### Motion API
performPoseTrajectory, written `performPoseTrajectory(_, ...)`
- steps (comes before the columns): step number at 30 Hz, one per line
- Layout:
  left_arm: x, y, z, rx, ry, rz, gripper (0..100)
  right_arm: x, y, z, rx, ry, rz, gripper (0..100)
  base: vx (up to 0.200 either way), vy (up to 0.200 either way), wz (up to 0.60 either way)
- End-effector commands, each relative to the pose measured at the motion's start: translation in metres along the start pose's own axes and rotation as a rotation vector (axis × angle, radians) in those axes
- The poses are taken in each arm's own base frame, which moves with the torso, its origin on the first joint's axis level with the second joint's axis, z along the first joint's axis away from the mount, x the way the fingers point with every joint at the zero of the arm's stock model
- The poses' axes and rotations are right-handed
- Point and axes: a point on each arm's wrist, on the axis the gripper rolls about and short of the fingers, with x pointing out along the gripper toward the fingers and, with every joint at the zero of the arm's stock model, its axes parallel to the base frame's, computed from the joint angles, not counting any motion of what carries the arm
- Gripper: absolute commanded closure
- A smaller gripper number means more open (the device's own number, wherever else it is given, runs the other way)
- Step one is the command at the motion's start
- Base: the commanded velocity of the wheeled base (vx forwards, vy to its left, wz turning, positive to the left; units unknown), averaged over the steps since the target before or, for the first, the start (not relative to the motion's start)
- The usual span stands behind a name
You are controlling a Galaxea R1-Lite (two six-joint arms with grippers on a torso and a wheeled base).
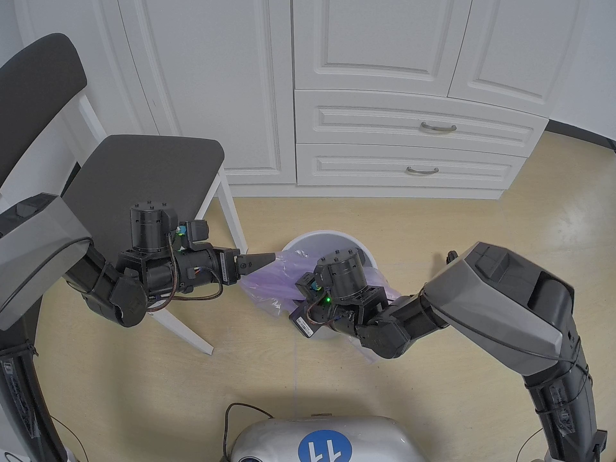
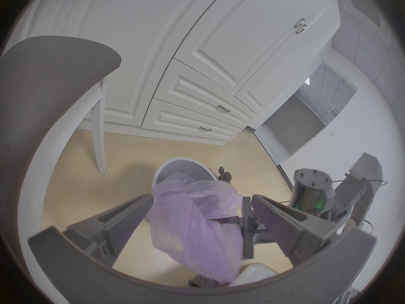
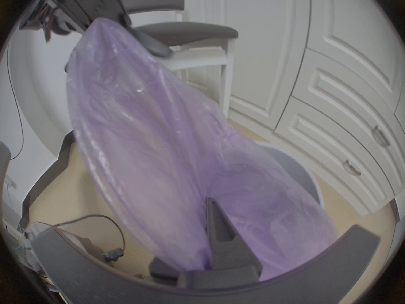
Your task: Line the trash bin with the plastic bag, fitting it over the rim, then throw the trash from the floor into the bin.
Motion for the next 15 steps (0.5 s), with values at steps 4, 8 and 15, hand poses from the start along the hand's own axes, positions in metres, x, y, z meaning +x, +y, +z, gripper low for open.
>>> performPoseTrajectory(4, -0.001, 0.008, -0.003, -0.010, 0.005, 0.017, 0, -0.029, 0.032, 0.018, -0.014, 0.117, 0.058, 100, 0.000, 0.000, 0.00)
performPoseTrajectory(8, -0.002, 0.010, -0.002, -0.011, 0.001, 0.022, 0, -0.028, 0.030, 0.020, -0.003, 0.144, 0.055, 100, 0.000, 0.000, 0.00)
performPoseTrajectory(15, -0.001, 0.017, -0.002, -0.015, -0.003, 0.035, 0, -0.027, 0.011, 0.014, -0.014, 0.218, 0.013, 100, 0.000, 0.000, 0.00)
